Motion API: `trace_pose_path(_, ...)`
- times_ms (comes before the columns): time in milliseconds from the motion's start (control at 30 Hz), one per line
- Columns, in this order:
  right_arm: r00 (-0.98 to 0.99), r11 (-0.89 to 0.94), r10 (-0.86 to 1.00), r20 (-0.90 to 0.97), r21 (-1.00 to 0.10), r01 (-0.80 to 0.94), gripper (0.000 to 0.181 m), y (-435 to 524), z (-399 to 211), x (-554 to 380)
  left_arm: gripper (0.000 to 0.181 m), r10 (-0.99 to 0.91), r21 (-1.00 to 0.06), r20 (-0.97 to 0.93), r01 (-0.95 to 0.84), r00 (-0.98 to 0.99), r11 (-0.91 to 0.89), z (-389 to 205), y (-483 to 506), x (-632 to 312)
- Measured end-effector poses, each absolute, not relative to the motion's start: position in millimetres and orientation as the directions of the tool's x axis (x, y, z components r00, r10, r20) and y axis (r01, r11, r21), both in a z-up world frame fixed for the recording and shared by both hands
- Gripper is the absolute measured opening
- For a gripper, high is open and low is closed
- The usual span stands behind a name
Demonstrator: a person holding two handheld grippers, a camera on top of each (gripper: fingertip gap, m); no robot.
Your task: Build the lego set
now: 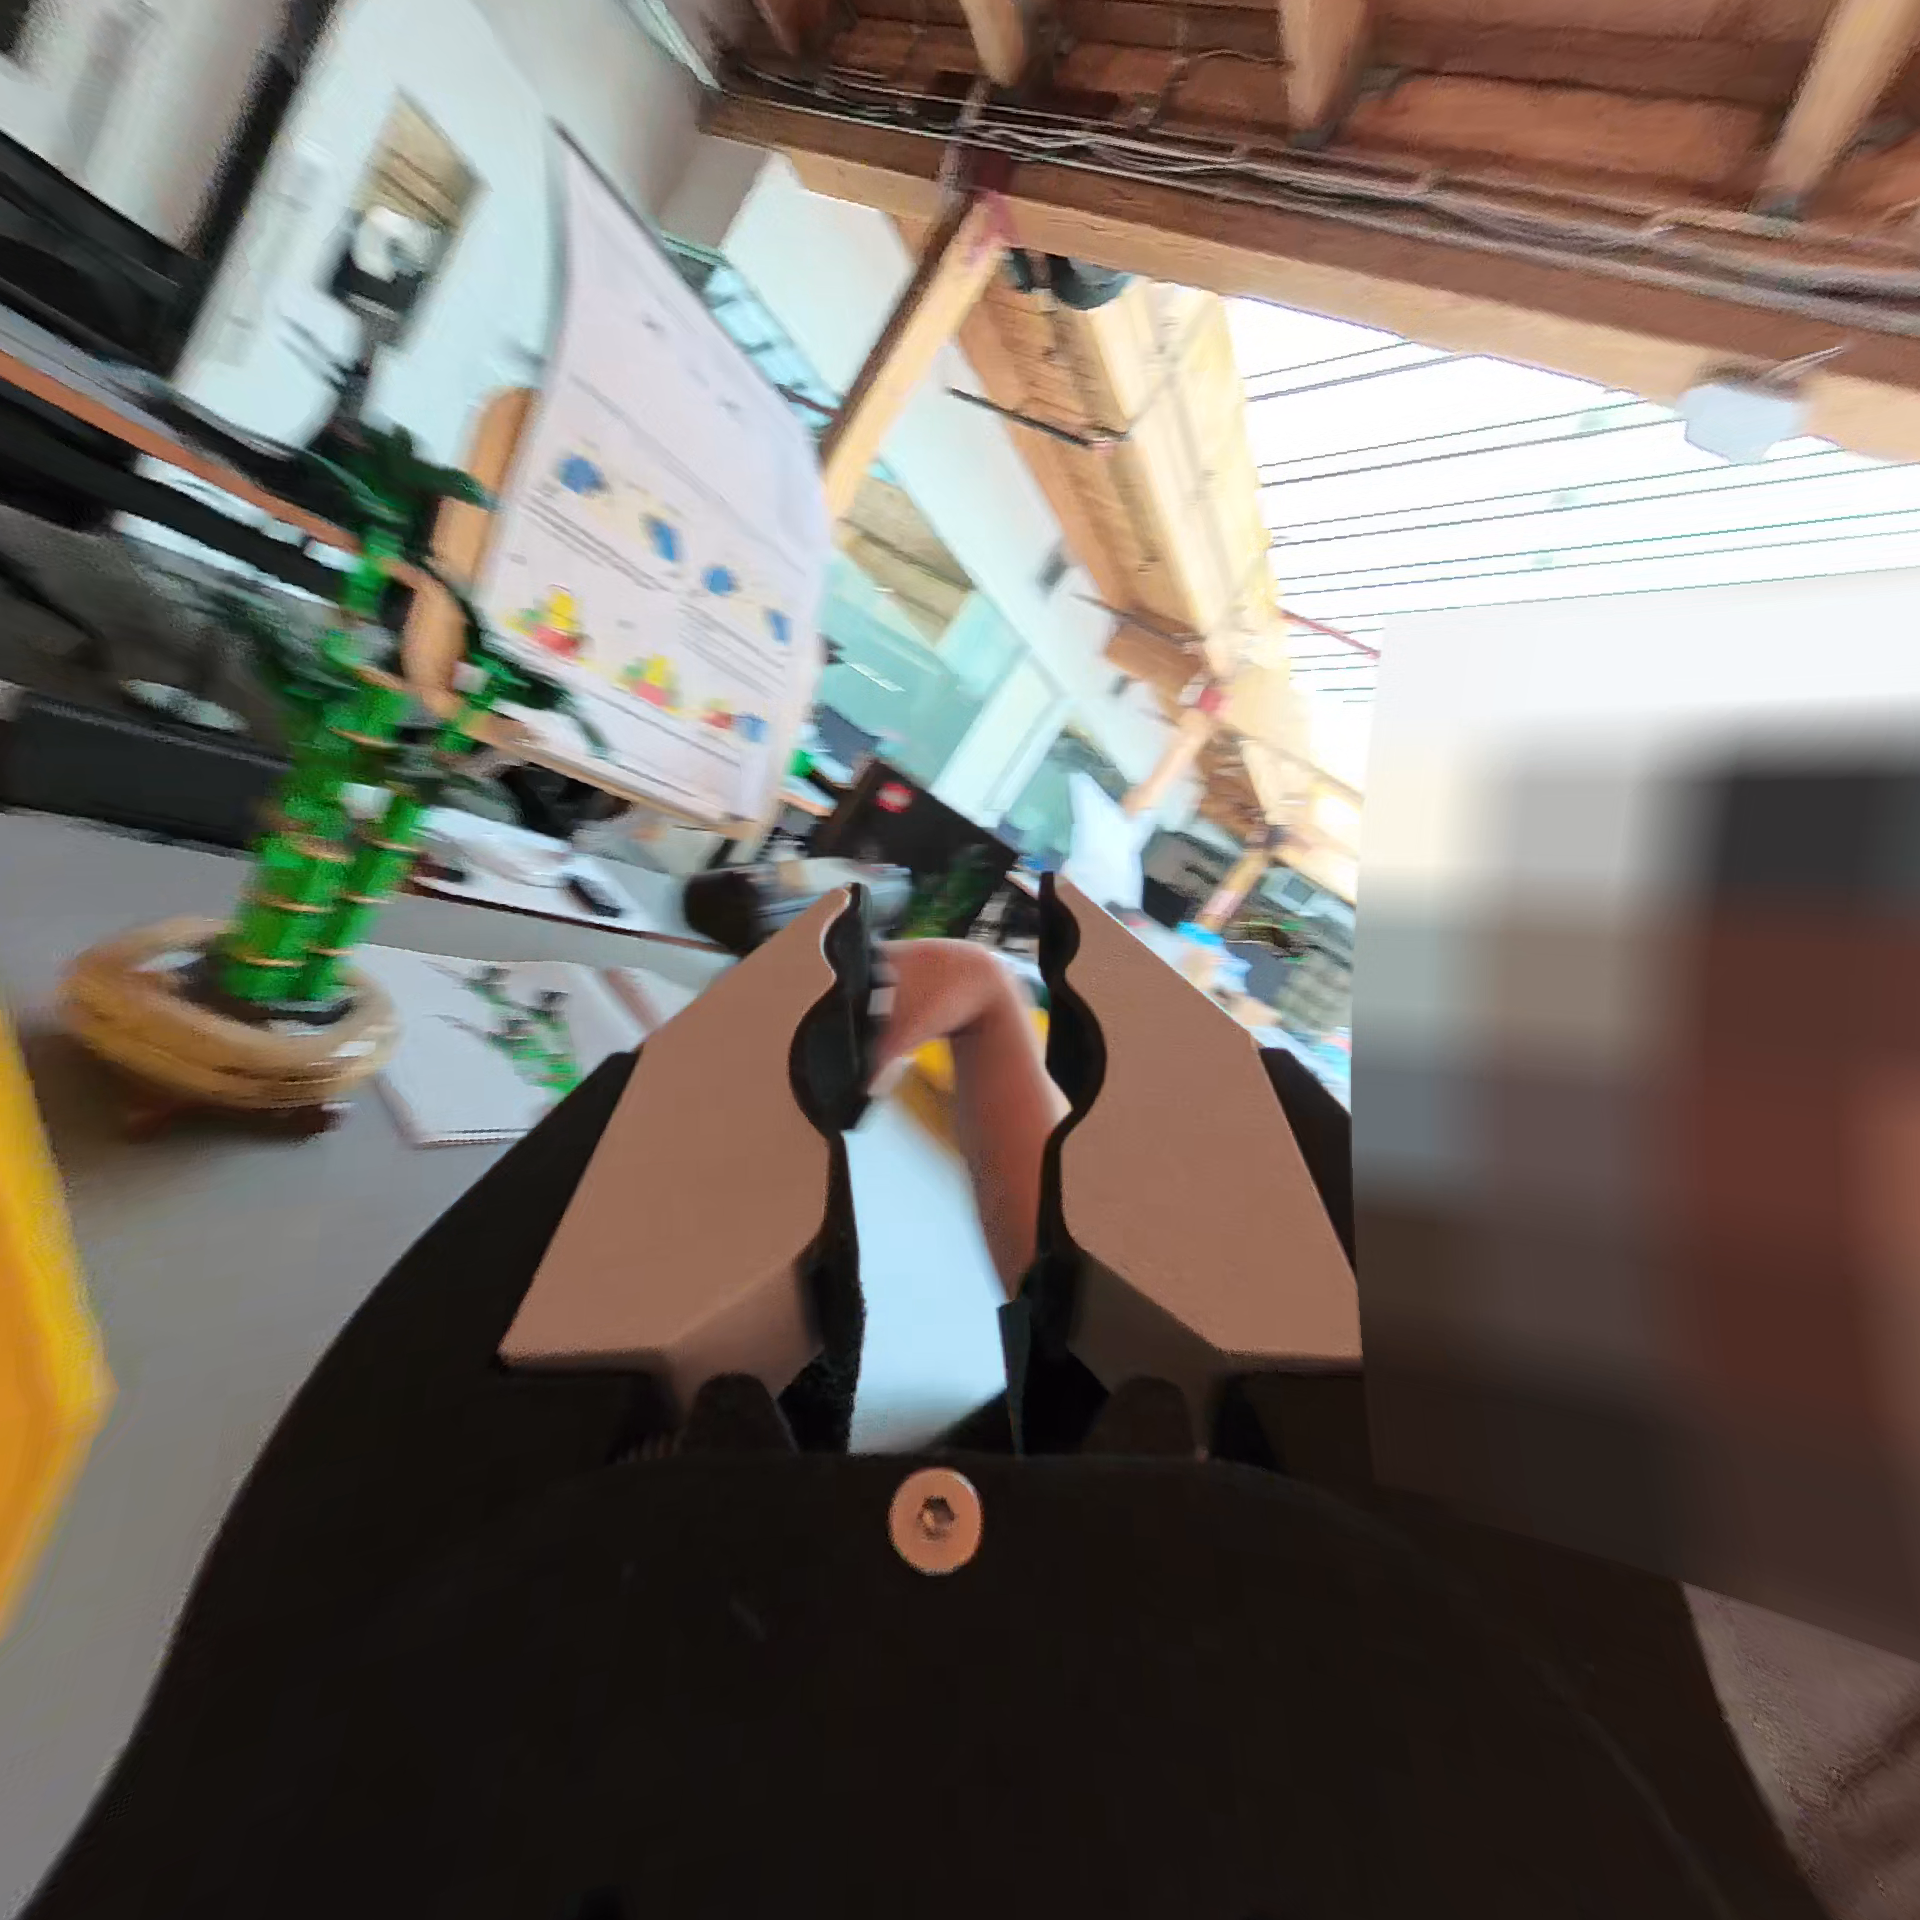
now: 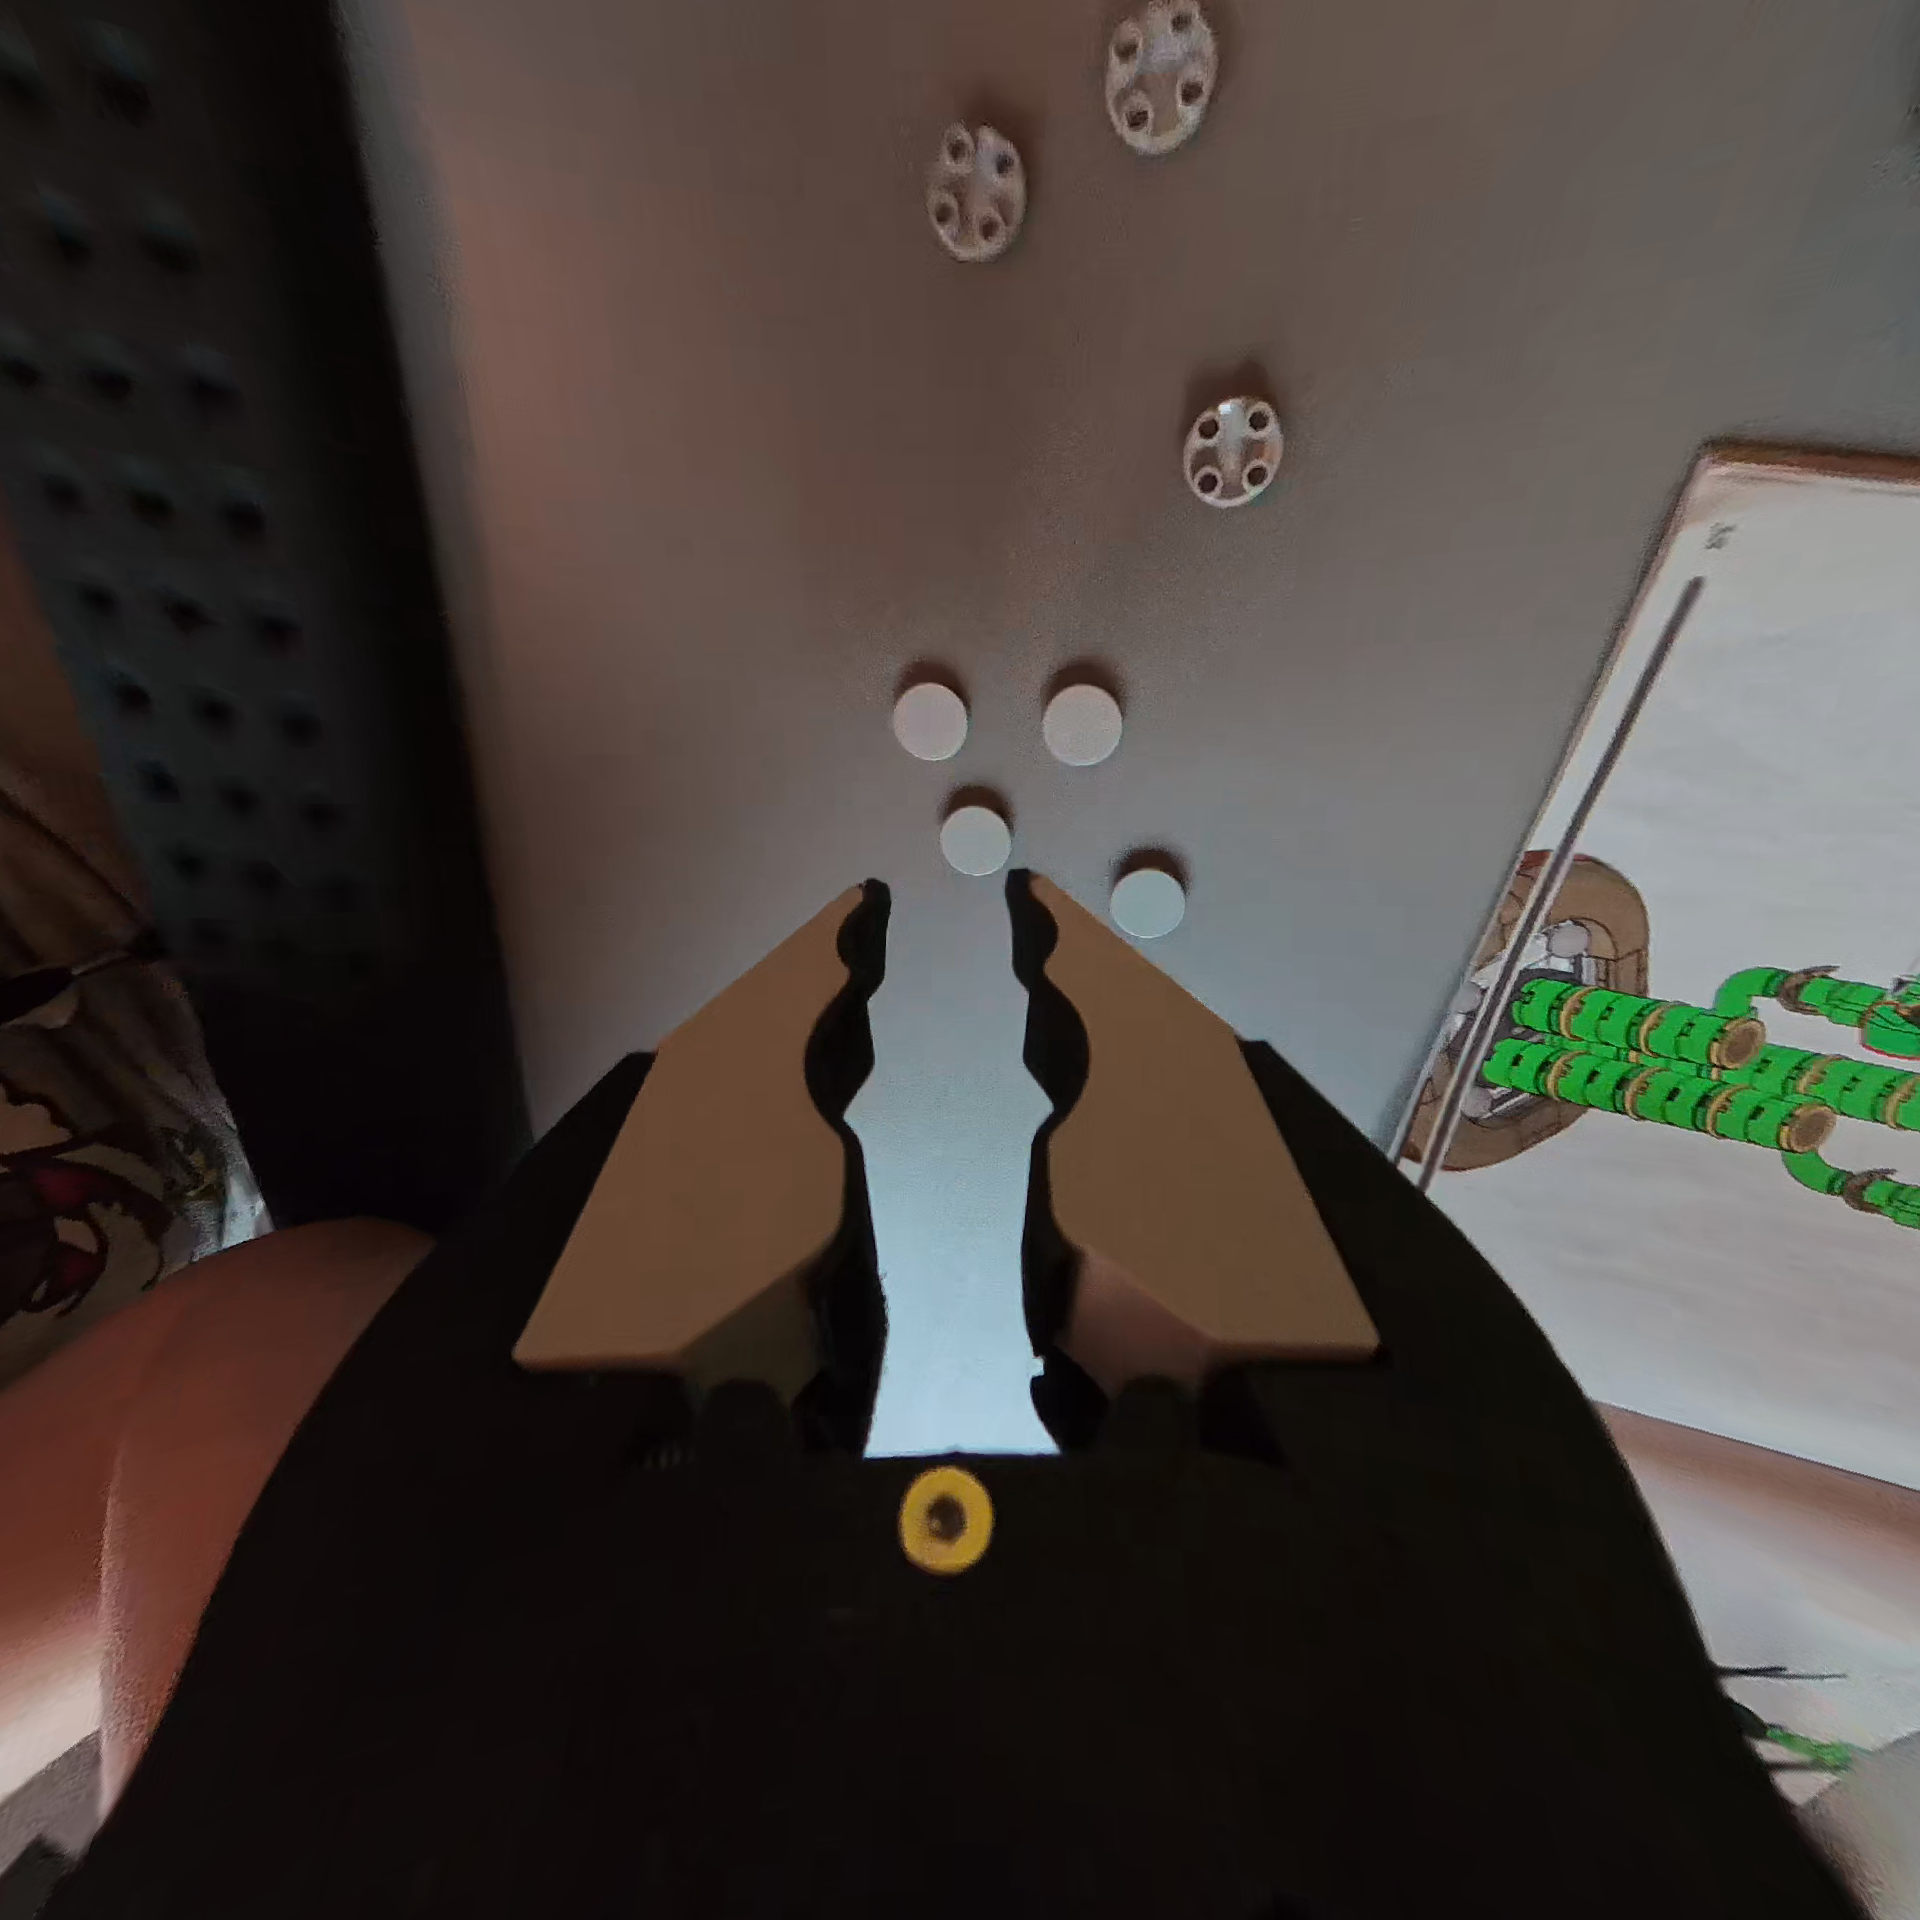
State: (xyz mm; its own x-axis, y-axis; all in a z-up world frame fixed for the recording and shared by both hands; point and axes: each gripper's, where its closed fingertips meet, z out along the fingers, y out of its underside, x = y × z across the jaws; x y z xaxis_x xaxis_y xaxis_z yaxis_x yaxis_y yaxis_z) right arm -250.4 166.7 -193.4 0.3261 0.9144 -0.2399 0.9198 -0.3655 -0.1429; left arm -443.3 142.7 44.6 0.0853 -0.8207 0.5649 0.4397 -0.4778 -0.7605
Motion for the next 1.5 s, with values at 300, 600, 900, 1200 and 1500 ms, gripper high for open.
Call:
trace_pose_path(300,0.289,0.089,0.933,0.213,-0.917,0.390,0.041,195.5,17.8,-289.8,0.033,-0.370,-0.849,0.254,0.023,0.893,-0.528,-53.9,274.0,-544.9)
trace_pose_path(600,0.366,0.232,0.881,0.299,-0.948,0.216,0.060,188.3,68.5,-279.6,0.049,-0.263,-0.381,-0.068,-0.268,0.963,-0.885,-174.0,322.2,-582.5)
trace_pose_path(900,0.378,0.253,0.870,0.315,-0.945,0.206,0.059,188.5,72.8,-277.8,0.032,-0.246,-0.252,-0.095,-0.262,0.965,-0.932,-213.7,333.1,-591.1)
trace_pose_path(1200,0.381,0.252,0.868,0.320,-0.943,0.218,0.058,191.1,70.0,-276.4,0.012,-0.252,-0.234,-0.087,-0.266,0.964,-0.935,-219.0,331.0,-584.7)
trace_pose_path(1500,0.376,0.241,0.871,0.317,-0.942,0.235,0.057,192.8,65.4,-275.7,0.027,-0.248,-0.195,-0.159,-0.277,0.955,-0.941,-215.7,324.1,-594.3)
